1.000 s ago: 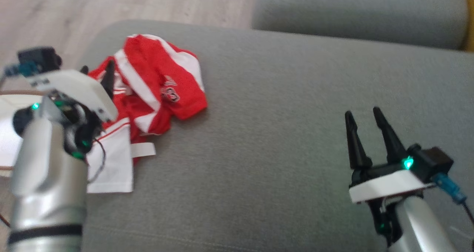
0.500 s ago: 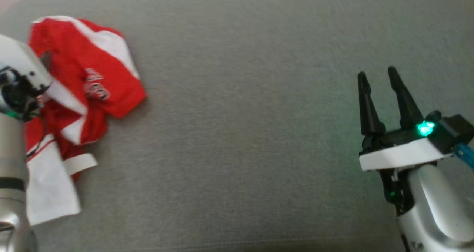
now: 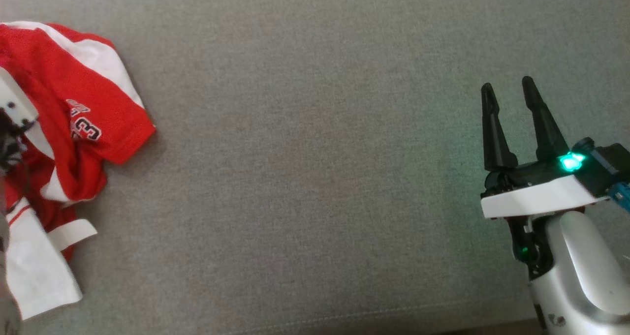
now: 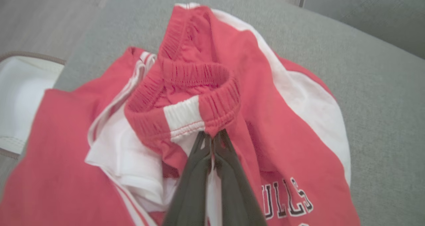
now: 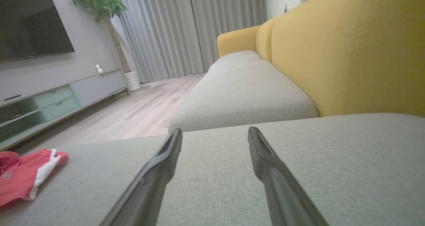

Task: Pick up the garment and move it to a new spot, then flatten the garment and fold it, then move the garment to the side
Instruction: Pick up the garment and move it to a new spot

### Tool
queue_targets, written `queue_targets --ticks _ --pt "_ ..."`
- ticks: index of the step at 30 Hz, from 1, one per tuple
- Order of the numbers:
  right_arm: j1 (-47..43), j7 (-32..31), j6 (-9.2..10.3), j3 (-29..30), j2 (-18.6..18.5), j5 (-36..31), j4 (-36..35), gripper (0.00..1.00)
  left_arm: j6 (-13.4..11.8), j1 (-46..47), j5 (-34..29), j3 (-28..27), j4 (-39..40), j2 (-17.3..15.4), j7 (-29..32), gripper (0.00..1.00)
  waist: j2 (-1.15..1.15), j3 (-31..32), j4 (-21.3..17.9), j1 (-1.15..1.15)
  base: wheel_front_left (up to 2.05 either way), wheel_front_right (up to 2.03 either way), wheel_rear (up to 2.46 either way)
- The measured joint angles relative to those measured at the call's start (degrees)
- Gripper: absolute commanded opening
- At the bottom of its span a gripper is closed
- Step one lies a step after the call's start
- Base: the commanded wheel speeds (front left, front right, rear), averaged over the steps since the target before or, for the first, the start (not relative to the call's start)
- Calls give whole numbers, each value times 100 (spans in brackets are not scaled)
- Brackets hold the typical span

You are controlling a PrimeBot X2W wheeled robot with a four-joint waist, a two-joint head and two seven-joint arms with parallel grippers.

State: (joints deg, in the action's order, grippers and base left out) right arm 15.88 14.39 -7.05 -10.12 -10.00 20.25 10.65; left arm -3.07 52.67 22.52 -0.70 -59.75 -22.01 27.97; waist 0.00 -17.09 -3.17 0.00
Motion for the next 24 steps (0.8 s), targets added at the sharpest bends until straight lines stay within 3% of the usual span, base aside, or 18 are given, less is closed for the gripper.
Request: queue_targets --ticks 5,10,19,24 --pt "-14 0 0 -16 38 0 74 100 385 255 -202 243 -187 -130 -366 0 0 238 64 0 0 0 0" --pt "-86 1 0 -4 114 -1 154 100 678 599 -337 554 -243 -27 -542 0 0 649 102 0 0 0 0" --pt "-586 1 0 38 289 -19 310 100 1015 811 -149 1154 502 973 -502 0 0 1465 -20 0 0 0 0" --pt "-605 7 0 135 348 -75 310 100 1020 606 912 1447 1750 1607 -238 0 0 1688 -400 0 0 0 0"
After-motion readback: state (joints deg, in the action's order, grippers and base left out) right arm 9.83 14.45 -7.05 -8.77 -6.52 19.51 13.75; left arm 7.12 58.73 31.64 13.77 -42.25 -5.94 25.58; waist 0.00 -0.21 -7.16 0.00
